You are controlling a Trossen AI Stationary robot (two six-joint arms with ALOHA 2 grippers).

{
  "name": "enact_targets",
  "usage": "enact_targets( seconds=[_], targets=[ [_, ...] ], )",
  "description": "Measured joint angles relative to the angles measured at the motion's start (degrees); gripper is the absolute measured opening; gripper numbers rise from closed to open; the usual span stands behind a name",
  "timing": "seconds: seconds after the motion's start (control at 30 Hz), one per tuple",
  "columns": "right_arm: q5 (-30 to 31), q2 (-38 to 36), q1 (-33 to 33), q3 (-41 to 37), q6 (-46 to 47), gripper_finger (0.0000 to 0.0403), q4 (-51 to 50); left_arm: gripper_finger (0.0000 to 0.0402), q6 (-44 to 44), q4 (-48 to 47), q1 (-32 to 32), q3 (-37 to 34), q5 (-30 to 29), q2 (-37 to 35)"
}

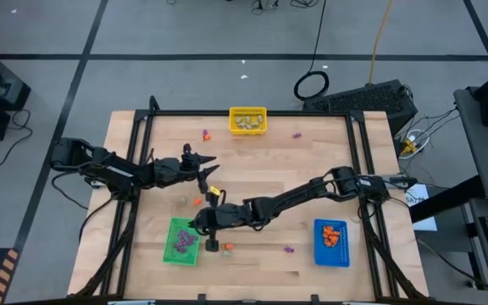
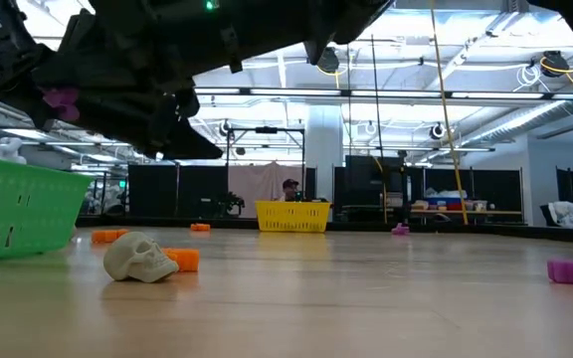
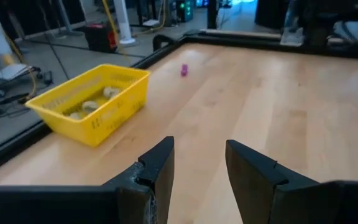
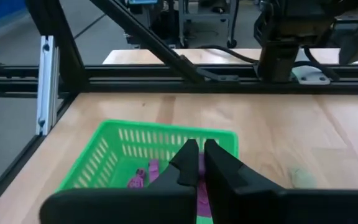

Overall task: Sort Halloween decoration
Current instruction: Put the purple skeleton toy into the green bin

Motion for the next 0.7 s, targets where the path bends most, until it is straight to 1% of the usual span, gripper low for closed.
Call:
enact_targets(
  seconds=[0.07, 0.37, 0.47, 0.6, 0.7],
  targets=[
    [0.06, -0.02, -0.1, 0.0, 0.14, 0.0, 0.14, 0.0143, 0.06, -1.19, 0.46, 0.0, -1.51, 0.0],
    [0.03, -0.11, -0.08, 0.0, 0.93, 0.0002, 0.64, 0.0143, -0.46, -2.73, 1.94, 0.0, -14.07, 0.0],
    [0.03, 0.6, -0.12, 0.0, 0.46, 0.0004, 1.74, 0.0143, -0.46, -2.75, 1.94, 0.0, -15.64, 0.0],
    [0.03, 3.25, -0.12, -0.02, 0.25, 0.0004, 5.11, 0.0143, -0.46, -2.73, 1.94, 0.0, -15.89, 0.0],
    [0.01, 4.72, -0.27, -0.12, 0.3, 0.0006, 5.82, 0.0143, -1.04, -2.62, 1.92, 0.02, -16.12, 0.0]
  ],
)
